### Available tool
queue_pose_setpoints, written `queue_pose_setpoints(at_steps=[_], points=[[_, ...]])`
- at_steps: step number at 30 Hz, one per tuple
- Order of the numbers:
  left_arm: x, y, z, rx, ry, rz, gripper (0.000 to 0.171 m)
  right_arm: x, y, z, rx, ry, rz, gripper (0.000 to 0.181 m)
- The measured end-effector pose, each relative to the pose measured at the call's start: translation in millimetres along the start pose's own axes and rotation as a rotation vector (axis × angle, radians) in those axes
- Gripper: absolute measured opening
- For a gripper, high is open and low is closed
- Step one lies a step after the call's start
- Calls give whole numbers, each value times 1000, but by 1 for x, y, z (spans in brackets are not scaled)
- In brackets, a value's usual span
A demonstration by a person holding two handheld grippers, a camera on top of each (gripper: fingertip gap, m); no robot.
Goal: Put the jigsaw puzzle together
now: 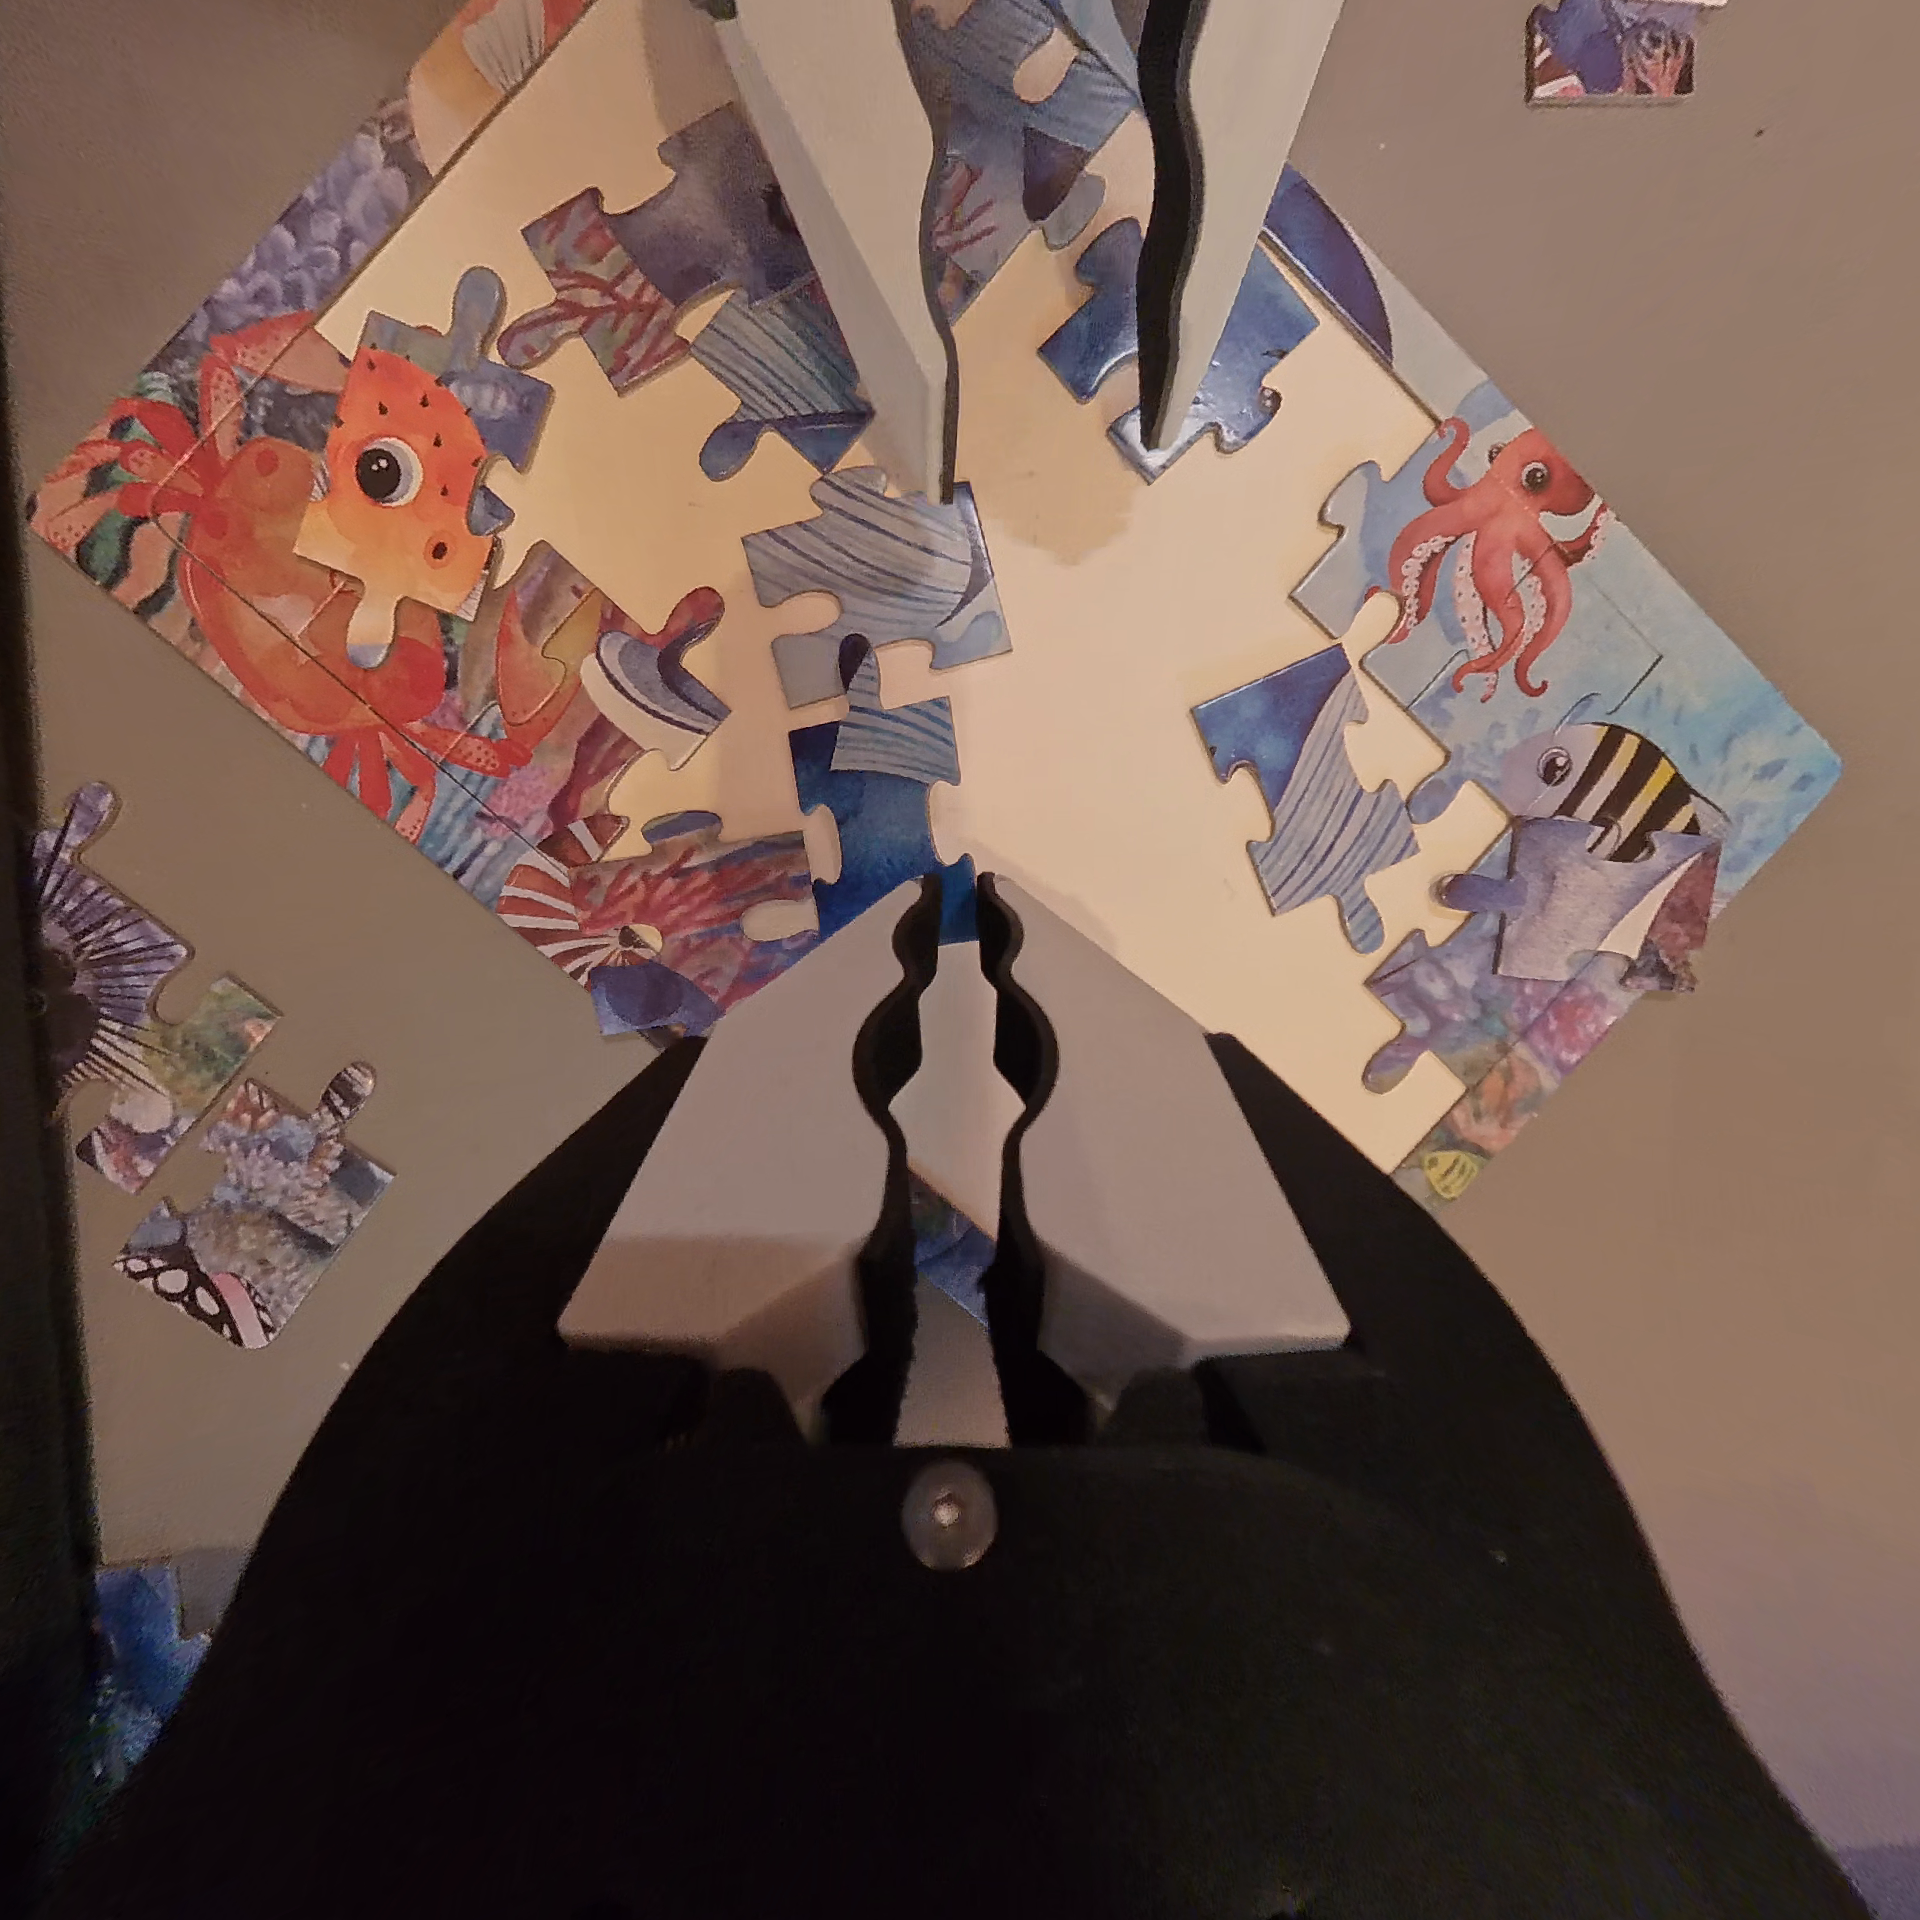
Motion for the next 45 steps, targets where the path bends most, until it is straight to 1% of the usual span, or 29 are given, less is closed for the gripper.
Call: queue_pose_setpoints(at_steps=[3, 6, 8, 10, 13, 18, 22, 25, 28, 32, 36, 38, 40, 42, 43, 44, 45], points=[[-6, 8, 10, 41, 19, 5, 37, 2, 1, -1, -12, 12, -11, 11], [-11, 18, 21, 77, 50, -8, 37, 3, 2, -3, -27, 0, -15, 7], [-14, 24, 27, 92, 64, -21, 38, 2, 2, -5, -41, 4, -12, 7], [-17, 28, 32, 111, 77, -19, 40, 2, 2, -5, -46, 7, -9, 13], [-21, 32, 36, 94, 113, -20, 41, 5, 4, -6, -63, 44, -26, 33], [-25, 34, 41, 75, 176, -29, 32, 7, 7, -6, -73, 48, -35, 35], [-27, 34, 41, 45, 222, -28, 32, 7, 4, -3, -60, 68, -24, 35], [-27, 33, 37, -4, 249, -28, 32, 11, 1, 8, -34, 138, 1, 35], [-33, 26, 27, -73, 238, 21, 31, 16, -5, 23, 2, 252, 52, 36], [-43, 16, 11, -192, 221, 106, 32, 16, -15, 45, 33, 437, 195, 37], [-51, 10, 5, -258, 220, 170, 31, 13, -23, 53, -71, 596, 369, 34], [-52, 9, 3, -281, 227, 180, 31, 11, -23, 53, -129, 636, 420, 27], [-52, 7, 2, -290, 225, 189, 31, 9, -22, 51, -166, 636, 448, 14], [-50, 5, 0, -301, 230, 184, 31, 7, -23, 52, -175, 639, 472, 10], [-50, 4, -2, -317, 231, 186, 17, 5, -26, 52, -187, 634, 503, 3], [-50, 3, -4, -331, 231, 196, 13, 2, -30, 51, -213, 626, 537, 0], [-50, 2, -3, -317, 229, 201, 14, 0, -32, 50, -229, 621, 557, 0]])
Point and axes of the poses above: each gripper's, where its closed fingertips meet, y out along the fingers, x out of its underside, z = x × y across the jaws, the point moved 6 cm from there along -y, back along the fingers, and after that the axes turned 3 degrees about z, right-handed, at the moved point
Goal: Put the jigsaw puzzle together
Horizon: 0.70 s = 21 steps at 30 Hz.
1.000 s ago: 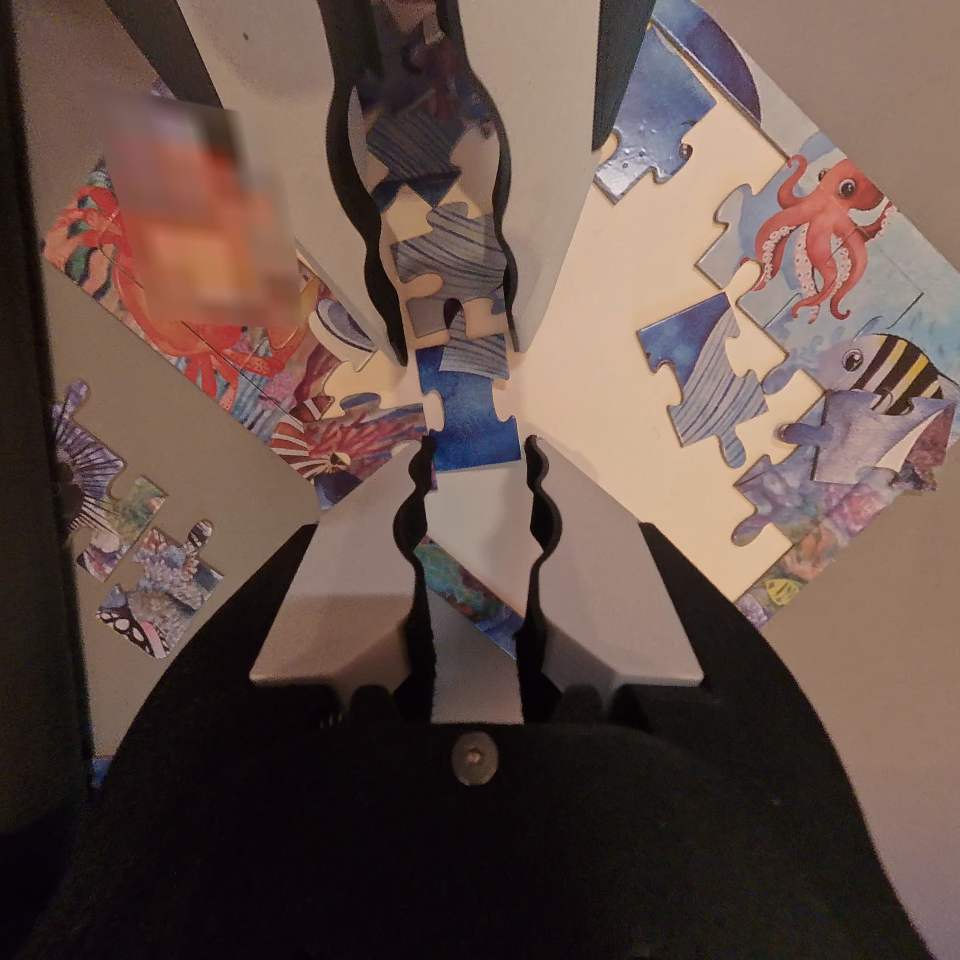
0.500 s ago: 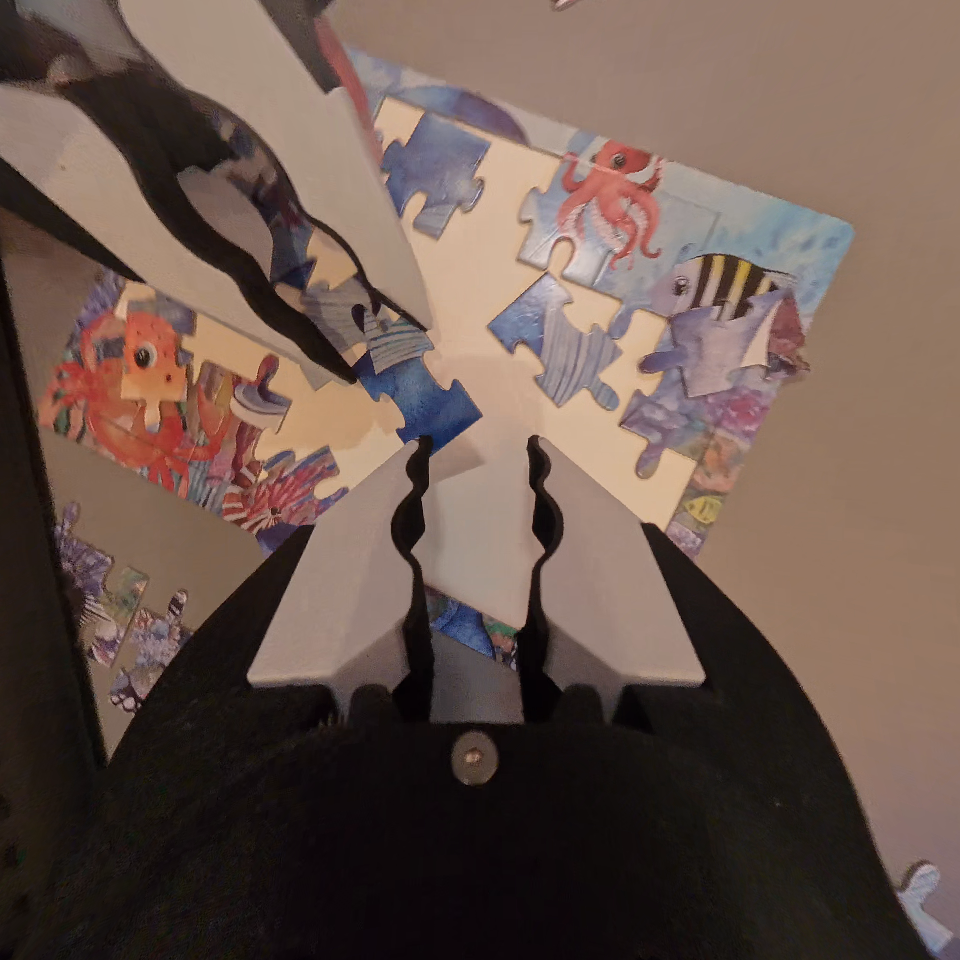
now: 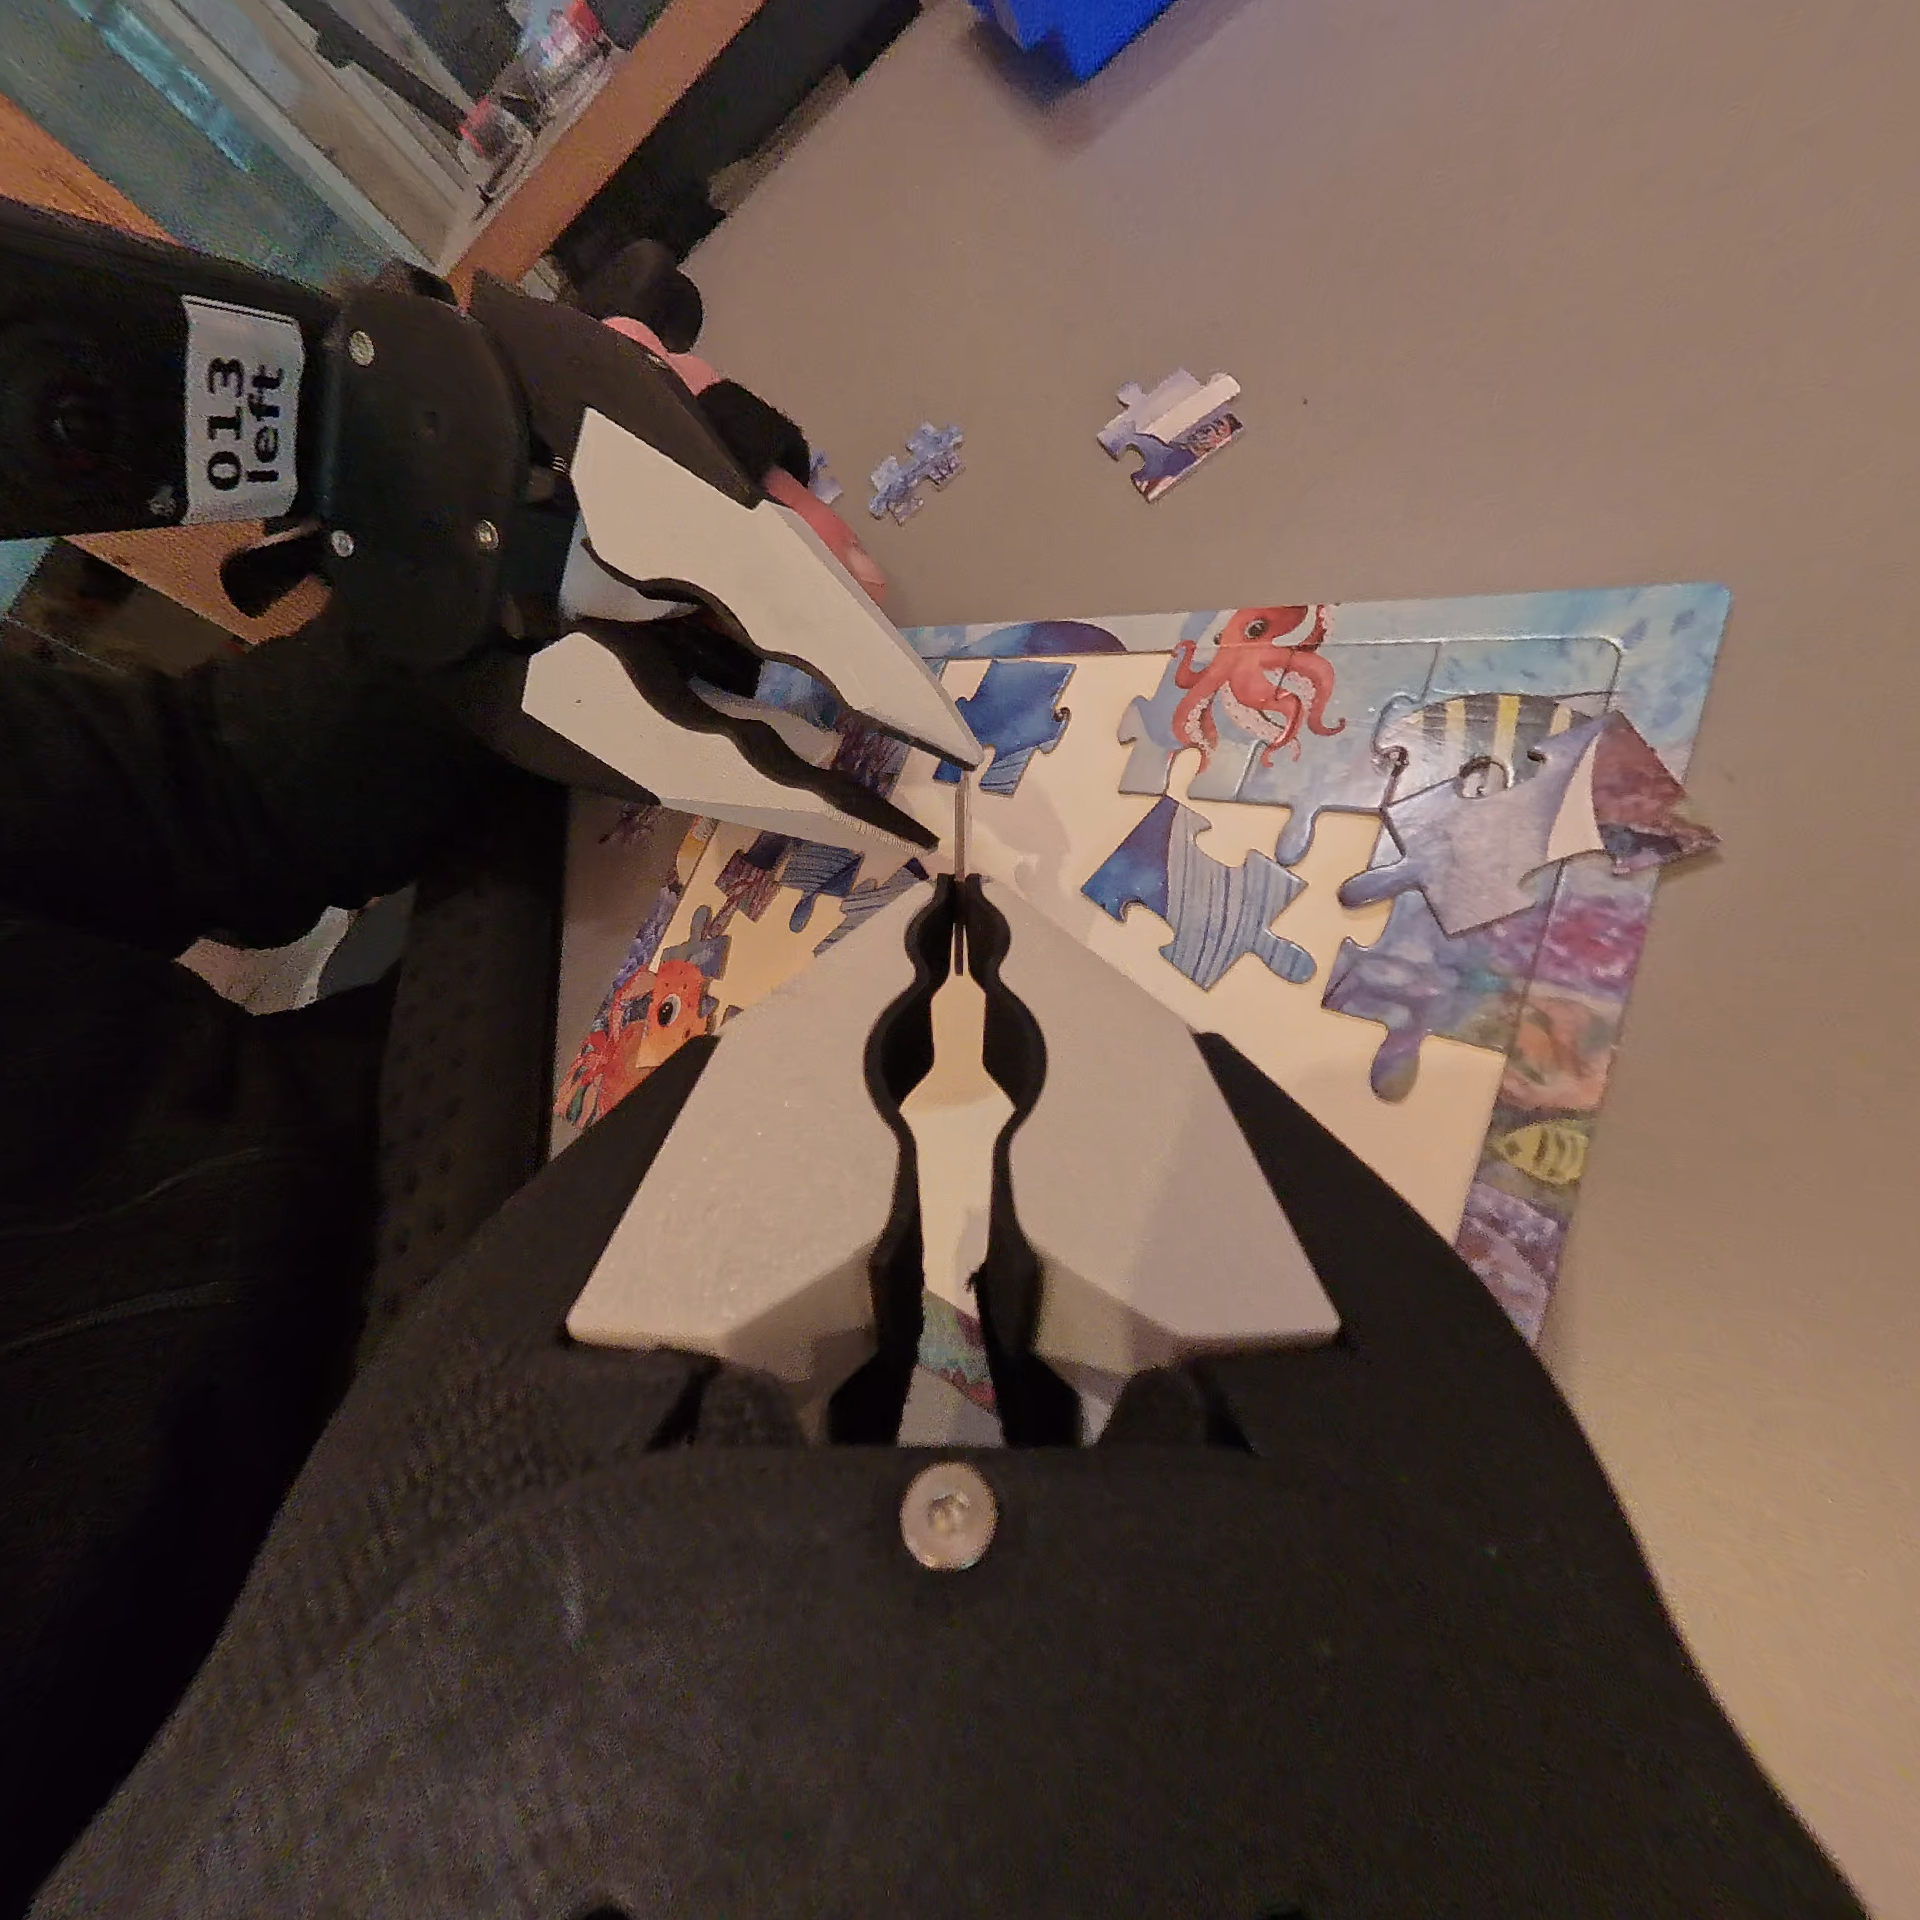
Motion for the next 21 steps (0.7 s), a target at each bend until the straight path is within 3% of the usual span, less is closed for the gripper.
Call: queue_pose_setpoints(at_steps=[5, 10, 13, 21], points=[[1, -2, -2, 19, -39, 24, 14, 2, 3, -6, -1, -65, -43, 0], [-5, -8, 0, 97, -108, 91, 18, 6, 9, -23, 50, -277, -154, 0], [-2, -7, 8, 160, -103, 74, 3, 8, 14, -28, 99, -371, -207, 0], [-4, -17, -1, 199, -201, 140, 2, 1, 13, -32, 103, -409, -149, 0]])
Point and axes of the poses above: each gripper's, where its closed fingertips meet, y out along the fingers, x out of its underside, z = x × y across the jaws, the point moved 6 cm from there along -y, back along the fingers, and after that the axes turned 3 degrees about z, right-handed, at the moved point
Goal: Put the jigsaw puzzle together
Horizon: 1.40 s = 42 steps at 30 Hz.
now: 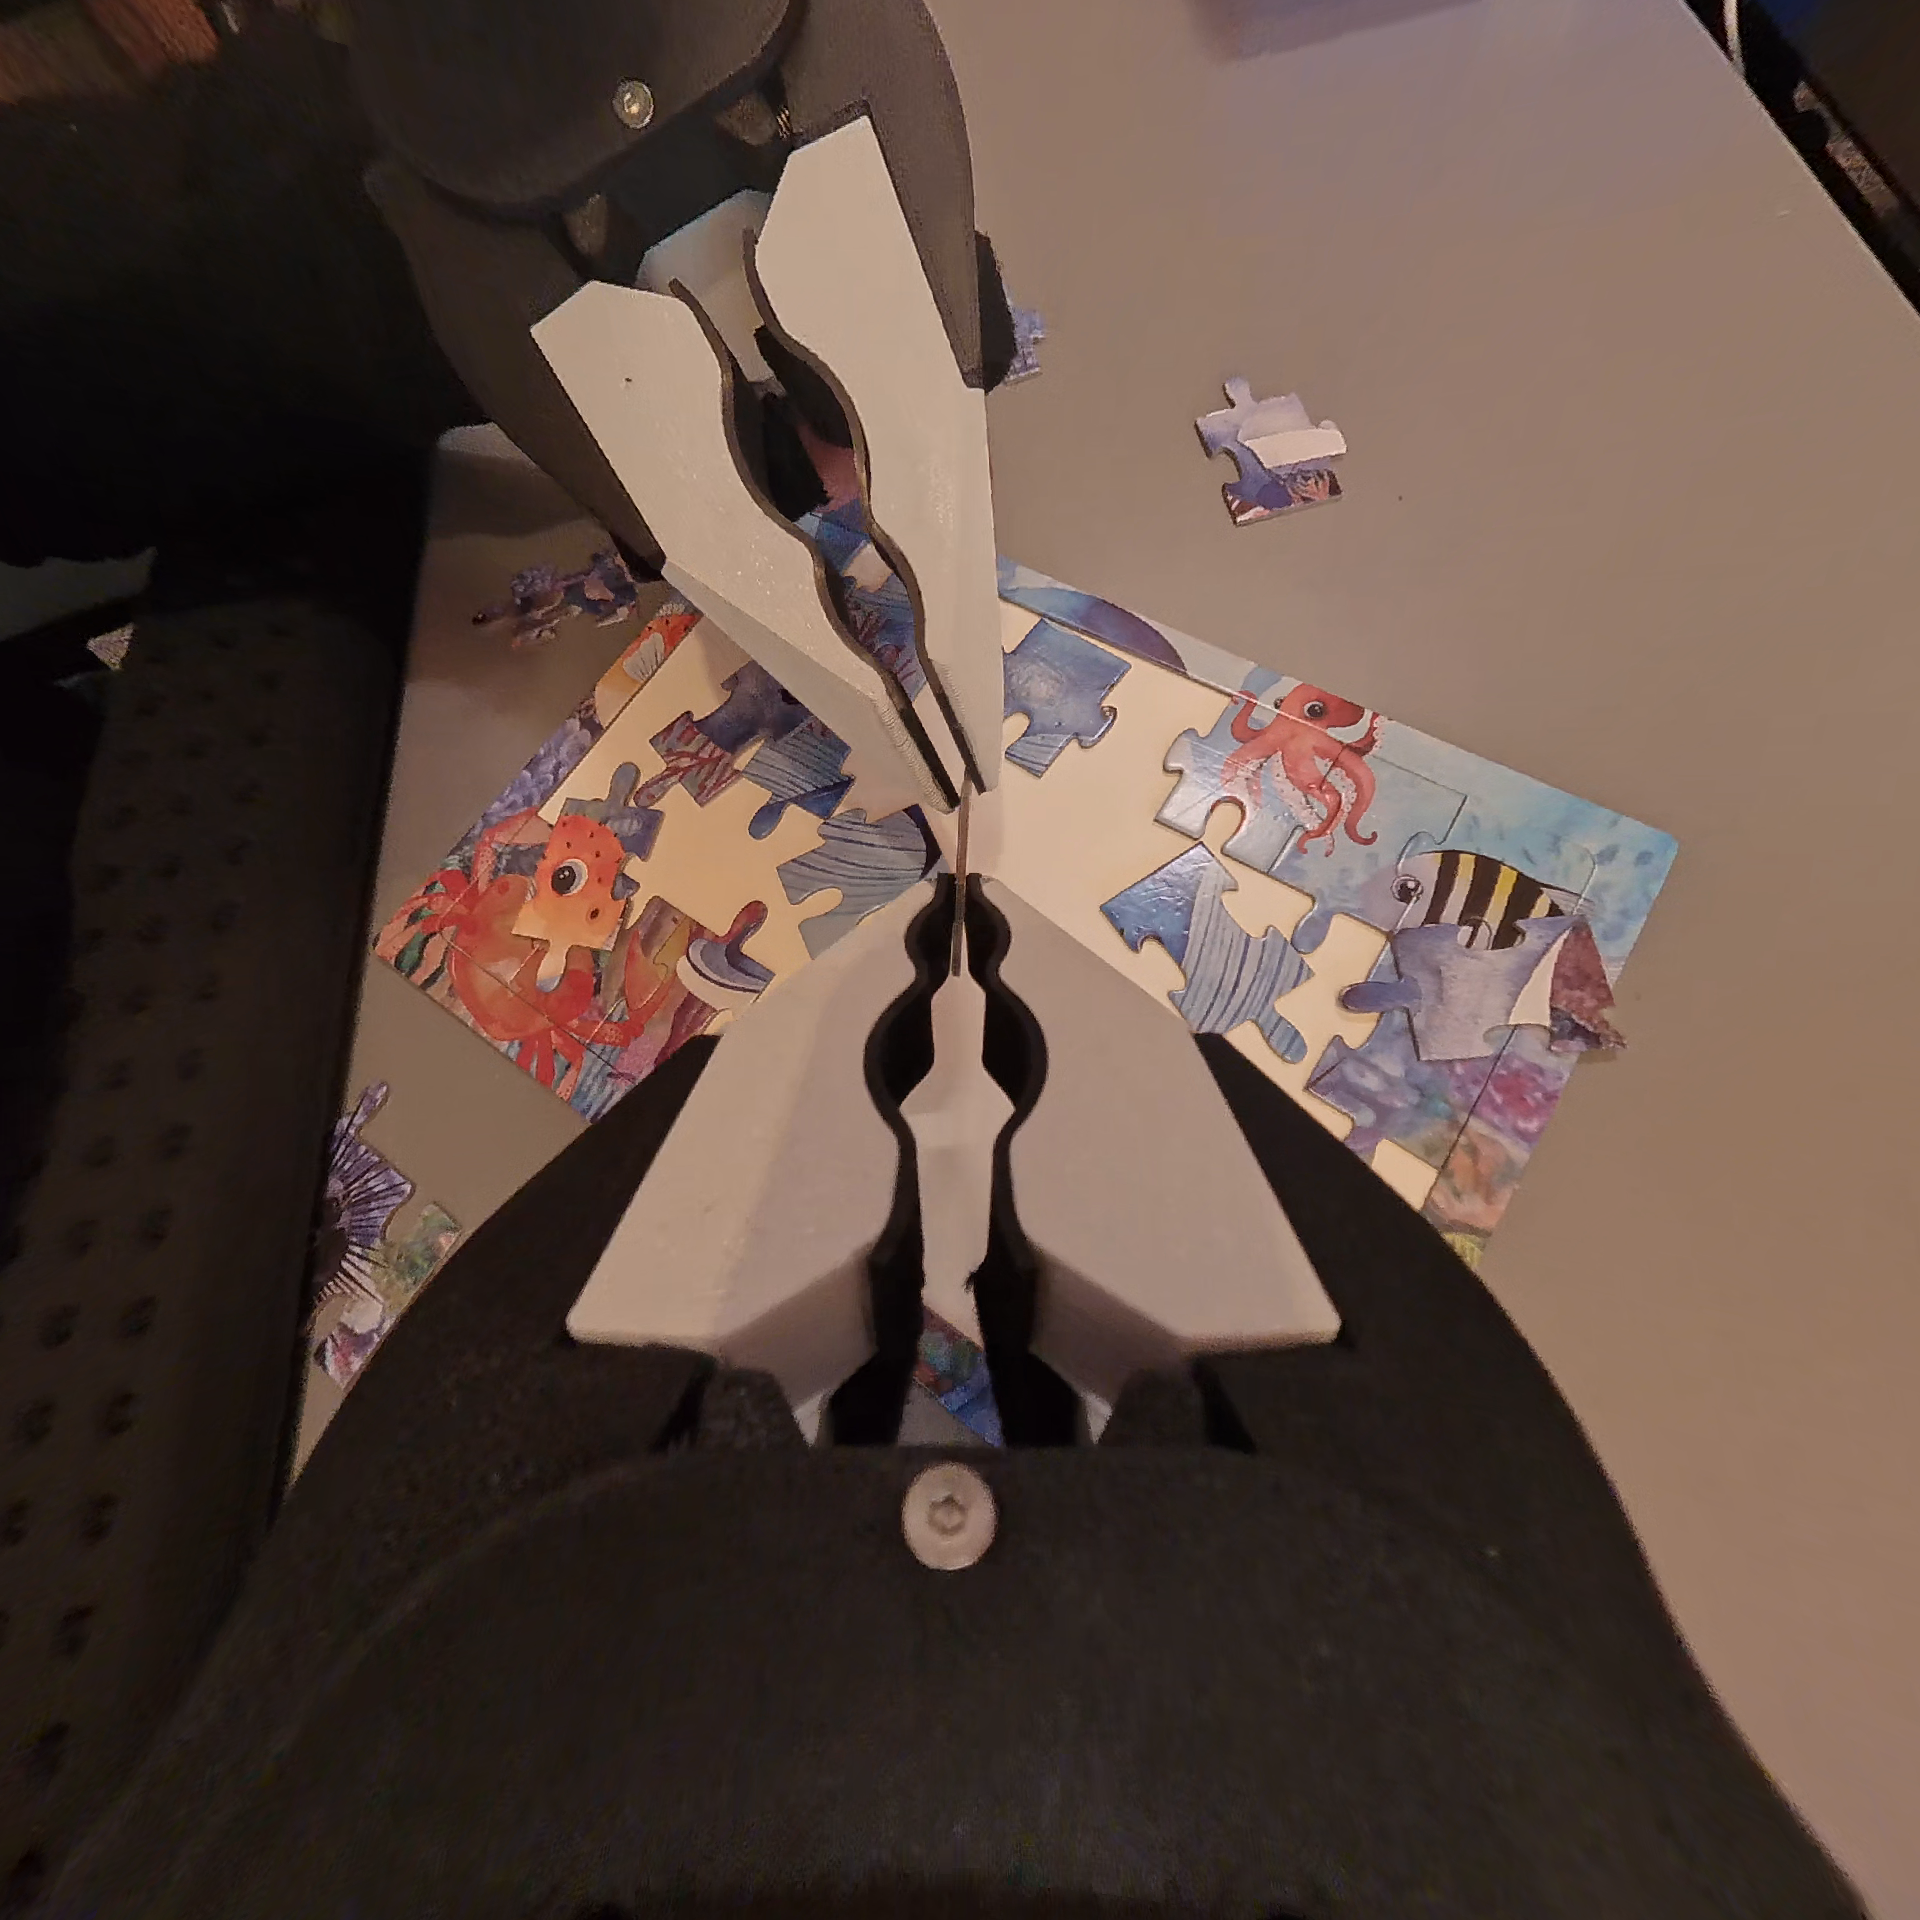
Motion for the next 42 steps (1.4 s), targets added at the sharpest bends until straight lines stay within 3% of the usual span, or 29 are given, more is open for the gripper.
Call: queue_pose_setpoints(at_steps=[5, 12, 20, 22, 24, 27, 39, 42], points=[[0, 0, 4, 32, -15, -7, 16, 3, 4, -3, 38, -64, -71, 0], [6, 6, 6, 37, 7, -53, 0, 1, 6, -6, 57, -109, -69, 0], [-14, -7, -10, 6, -143, 155, 0, -5, 1, 14, 83, 80, 80, 31], [-19, -8, -10, 32, -182, 214, 0, -6, 4, 13, 31, 120, 112, 25], [-22, -9, -9, 49, -198, 245, 0, -9, 7, 7, -32, 127, 143, 7], [-23, -11, -10, 53, -205, 259, 1, -9, 7, 5, -72, 138, 155, 1], [3, -20, -13, 61, -148, 35, 1, -5, 11, 3, -68, 125, 91, 0], [1, -20, -11, 63, -133, 39, 0, -2, 13, 2, -53, 105, 47, 0]])
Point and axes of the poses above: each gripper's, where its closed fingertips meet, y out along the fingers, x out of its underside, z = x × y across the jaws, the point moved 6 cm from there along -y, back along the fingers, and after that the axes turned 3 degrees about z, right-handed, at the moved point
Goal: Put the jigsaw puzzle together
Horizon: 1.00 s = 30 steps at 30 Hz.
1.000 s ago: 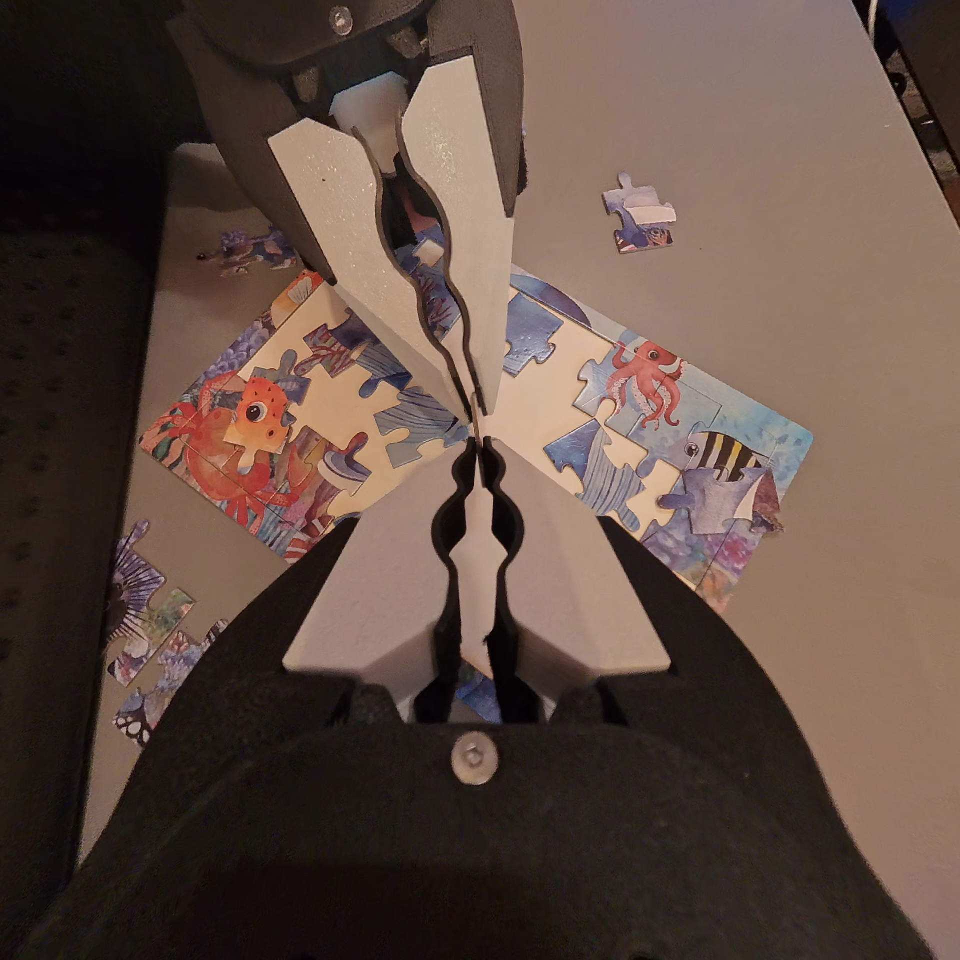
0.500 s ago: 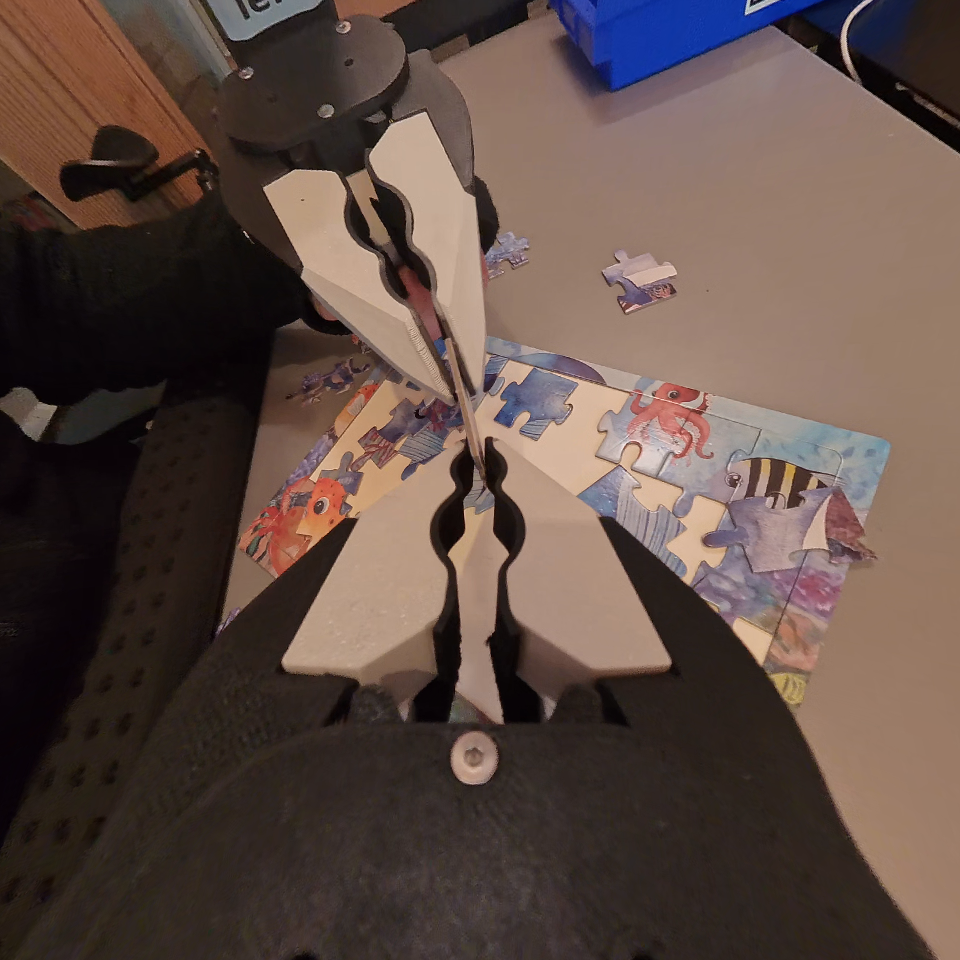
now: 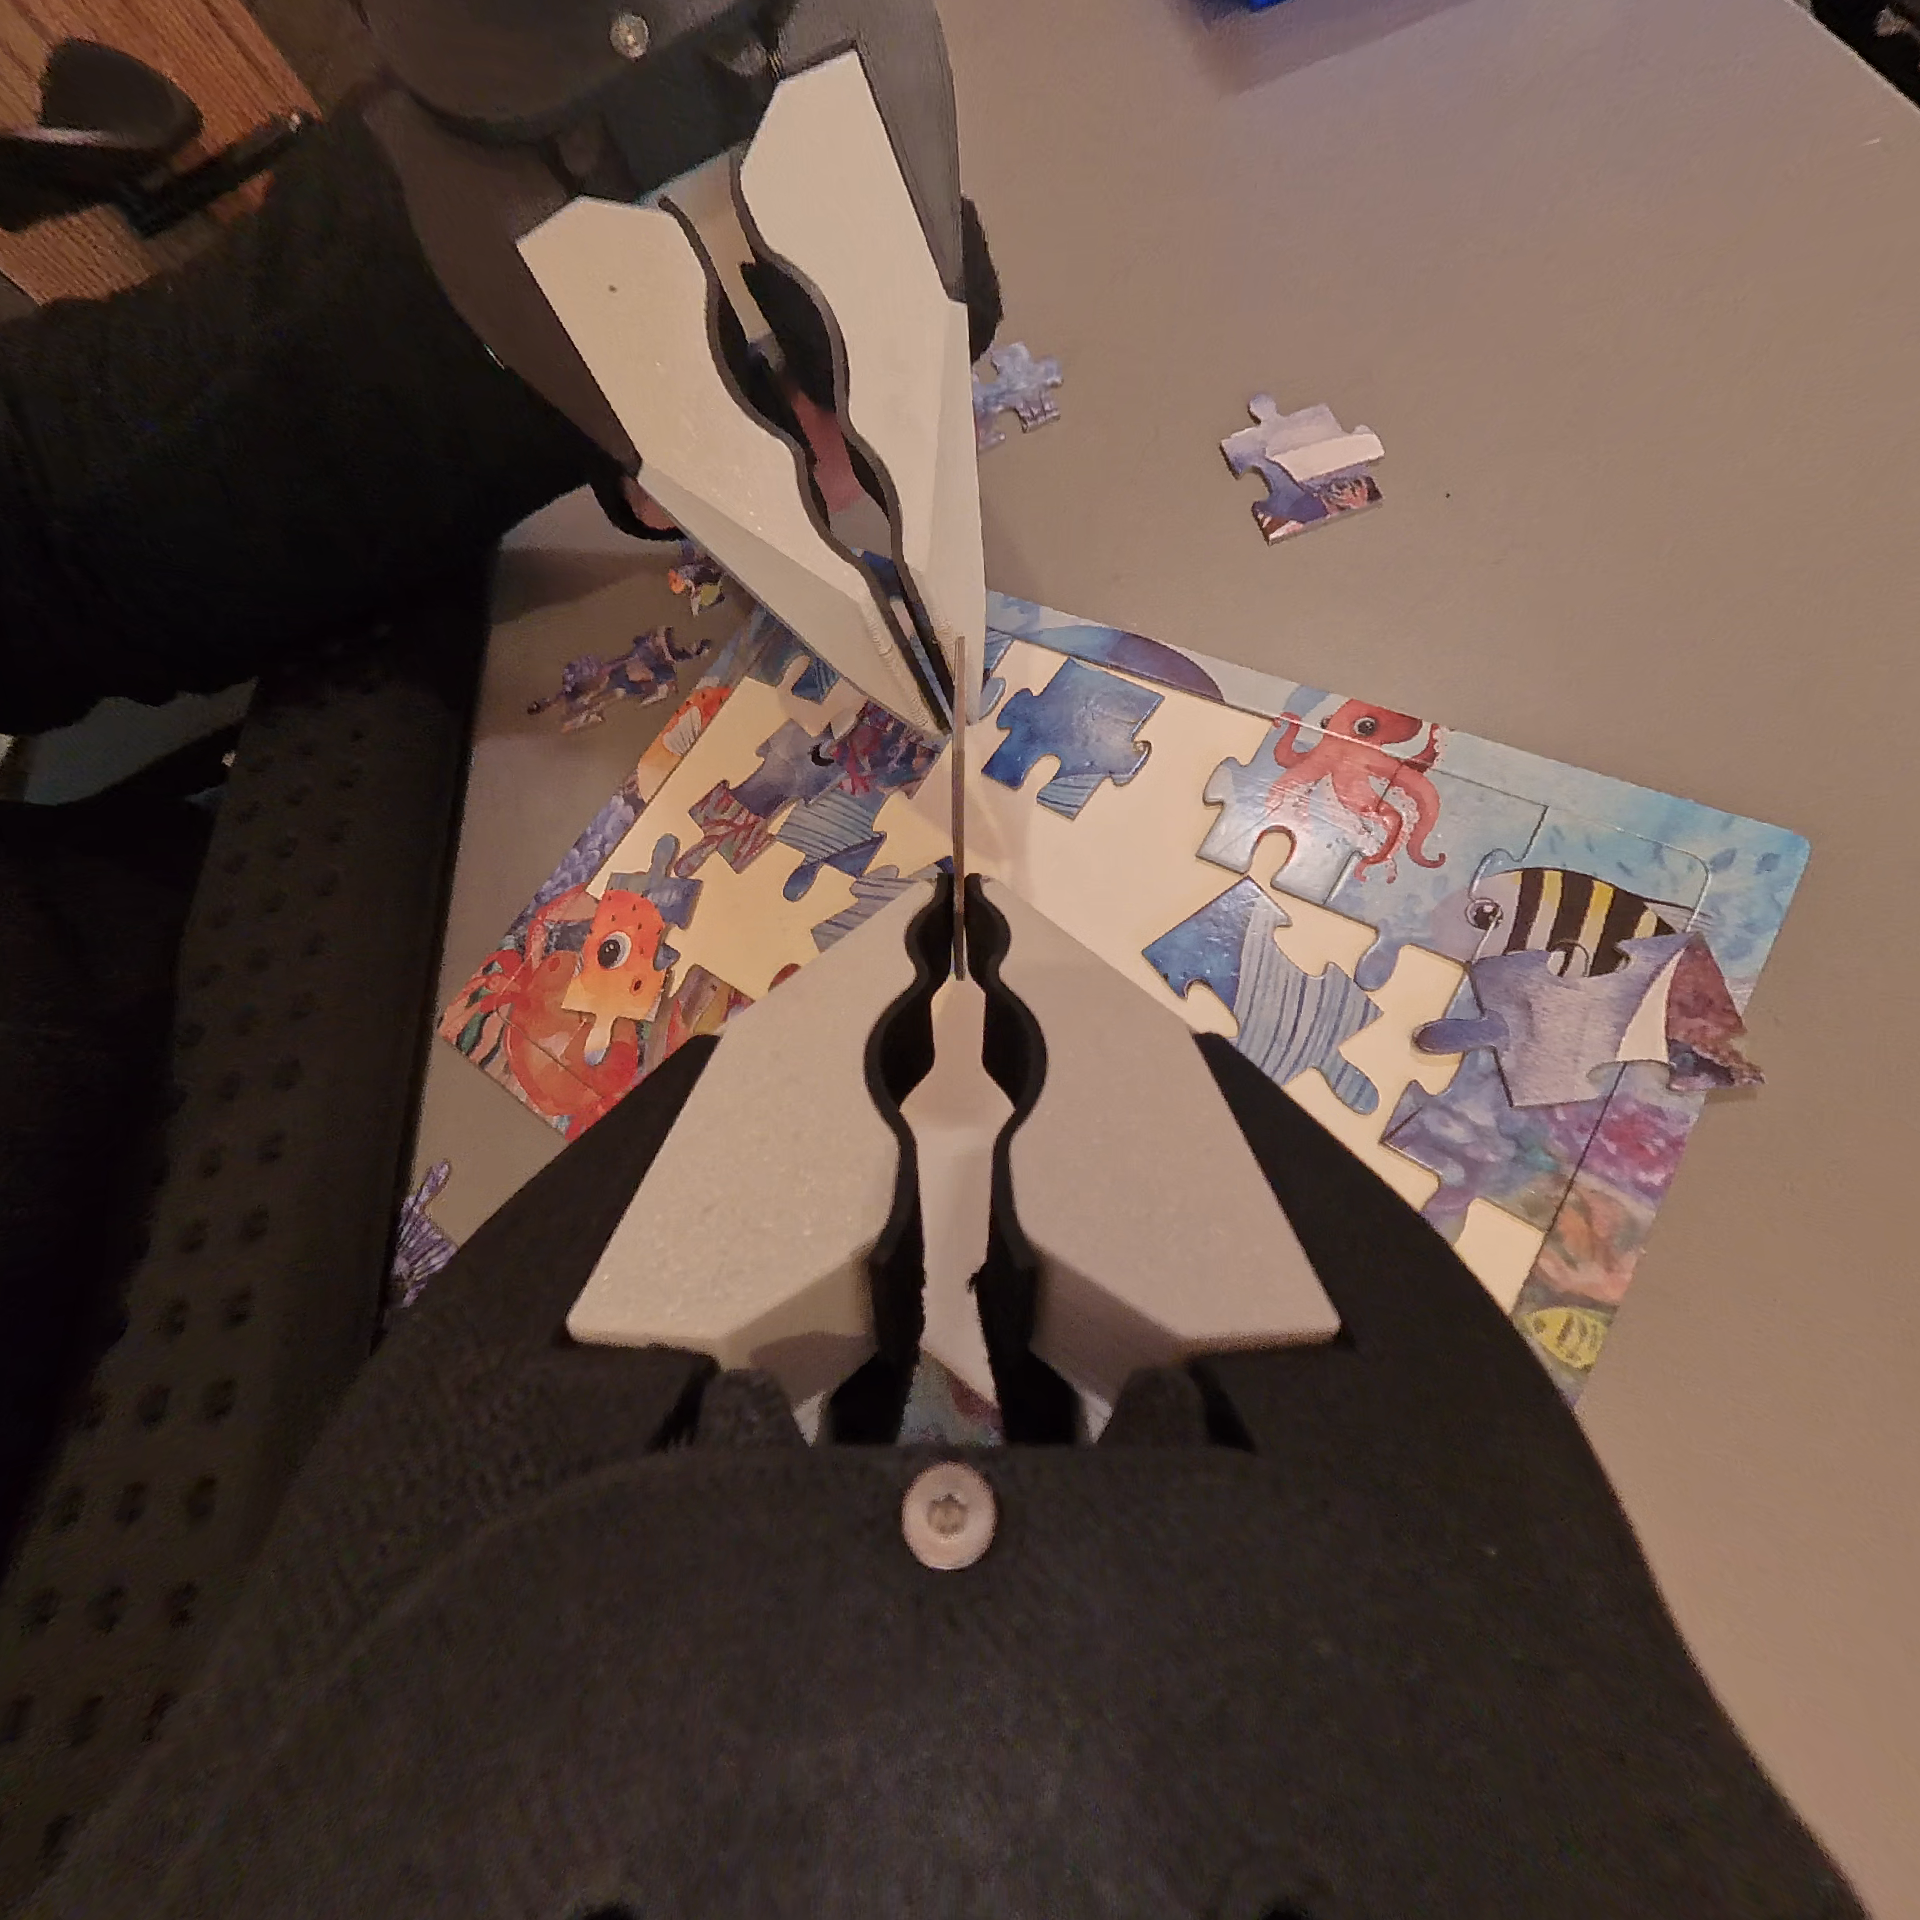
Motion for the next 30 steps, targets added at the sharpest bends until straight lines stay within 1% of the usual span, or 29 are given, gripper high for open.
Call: queue_pose_setpoints(at_steps=[4, 8, 11, 13, 15, 16, 17, 19, 21, 26, 28, 30], points=[[2, 2, 1, -17, 25, -23, 5, 3, 3, 0, 20, -22, -39, 0], [-4, -6, -2, -19, 2, 18, 17, 3, 3, -1, 15, -18, -41, 0], [-9, -7, 1, 2, 10, 51, 13, 4, 4, -2, 13, -17, -55, 0], [-7, -2, 0, -22, 28, 19, 2, 4, 7, -3, 11, -21, -58, 0], [-4, 0, -1, -28, 28, -6, 2, 6, 11, -2, 27, -24, -79, 0], [-4, -1, -3, -35, 19, 1, 2, 5, 12, -1, 34, -19, -69, 0], [-4, -3, -6, -41, 0, 12, 1, 3, 12, 0, 36, -3, -48, 0], [-3, -8, -13, -64, -34, 21, 0, -2, 12, 6, 68, 47, 7, 11], [2, -12, -25, -106, -88, 13, 0, -3, 10, 12, 97, 76, 27, 19], [33, -12, -43, -122, -261, -88, 0, 5, 14, 17, 117, 94, -15, 19], [35, -15, -47, -99, -340, -65, 0, 8, 17, 17, 122, 84, -43, 19], [35, -17, -49, -70, -379, -25, 0, 10, 19, 16, 120, 81, -58, 19]])
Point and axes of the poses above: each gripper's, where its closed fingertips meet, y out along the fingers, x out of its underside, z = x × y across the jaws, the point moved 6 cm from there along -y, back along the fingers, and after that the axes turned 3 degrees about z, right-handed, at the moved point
